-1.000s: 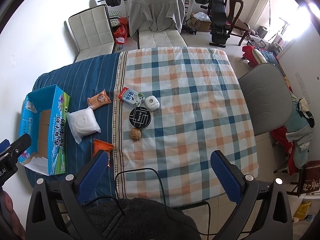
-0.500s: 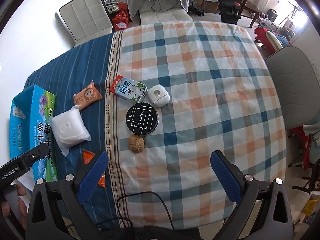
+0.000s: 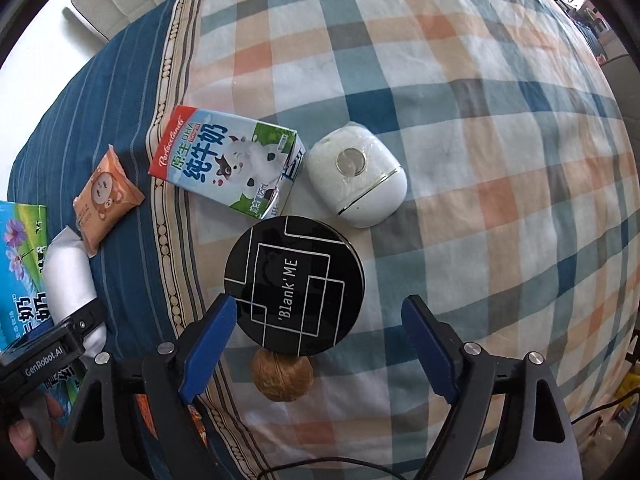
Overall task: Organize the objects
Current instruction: 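Grasp the white bag with the left tool while the right tool grasps the black tin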
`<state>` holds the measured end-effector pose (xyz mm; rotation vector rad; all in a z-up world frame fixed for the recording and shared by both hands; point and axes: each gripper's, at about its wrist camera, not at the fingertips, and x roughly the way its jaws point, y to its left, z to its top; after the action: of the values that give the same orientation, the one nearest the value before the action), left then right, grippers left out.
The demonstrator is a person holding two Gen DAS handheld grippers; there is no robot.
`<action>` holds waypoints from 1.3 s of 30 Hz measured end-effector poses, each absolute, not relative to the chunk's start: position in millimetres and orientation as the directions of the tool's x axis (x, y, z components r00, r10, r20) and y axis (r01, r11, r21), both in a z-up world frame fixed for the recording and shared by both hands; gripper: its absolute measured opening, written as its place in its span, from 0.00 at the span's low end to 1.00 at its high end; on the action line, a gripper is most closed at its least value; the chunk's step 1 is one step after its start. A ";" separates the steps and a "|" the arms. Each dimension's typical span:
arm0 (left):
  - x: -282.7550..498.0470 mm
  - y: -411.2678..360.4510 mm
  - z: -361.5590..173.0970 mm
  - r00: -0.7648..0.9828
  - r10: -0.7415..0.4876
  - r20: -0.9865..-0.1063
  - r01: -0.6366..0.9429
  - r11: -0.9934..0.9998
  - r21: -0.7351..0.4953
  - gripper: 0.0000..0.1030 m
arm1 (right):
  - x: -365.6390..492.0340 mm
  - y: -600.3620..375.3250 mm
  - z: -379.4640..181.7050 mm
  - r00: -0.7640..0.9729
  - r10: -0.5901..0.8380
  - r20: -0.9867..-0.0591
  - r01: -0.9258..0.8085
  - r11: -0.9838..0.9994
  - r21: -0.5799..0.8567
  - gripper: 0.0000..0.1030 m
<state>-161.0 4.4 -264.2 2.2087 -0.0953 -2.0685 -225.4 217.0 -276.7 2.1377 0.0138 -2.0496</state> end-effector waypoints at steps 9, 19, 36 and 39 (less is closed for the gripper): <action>-151.2 -18.2 -268.5 0.067 -0.027 -0.997 0.154 -0.987 0.037 1.00 | -226.6 209.5 -298.5 0.079 -0.155 -0.985 0.106 -0.981 0.163 0.84; -138.1 4.3 -268.4 -0.029 -0.084 -0.996 0.078 -0.994 0.082 0.95 | -215.3 195.6 -315.4 0.066 -0.095 -0.993 0.102 -0.990 0.101 0.76; -90.0 42.9 -295.3 -0.010 -0.125 -0.992 0.014 -0.992 0.124 1.00 | -172.1 189.9 -327.2 0.021 -0.083 -0.996 0.164 -0.983 0.085 0.75; -78.5 47.9 -302.1 -0.030 -0.178 -0.984 0.012 -0.984 0.178 0.87 | -165.3 190.6 -333.4 0.024 -0.080 -0.997 0.168 -0.982 0.082 0.75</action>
<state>-78.5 47.9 -302.1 2.0906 -0.1813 -2.1562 -165.3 190.6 -333.4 2.1126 0.0924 -2.0772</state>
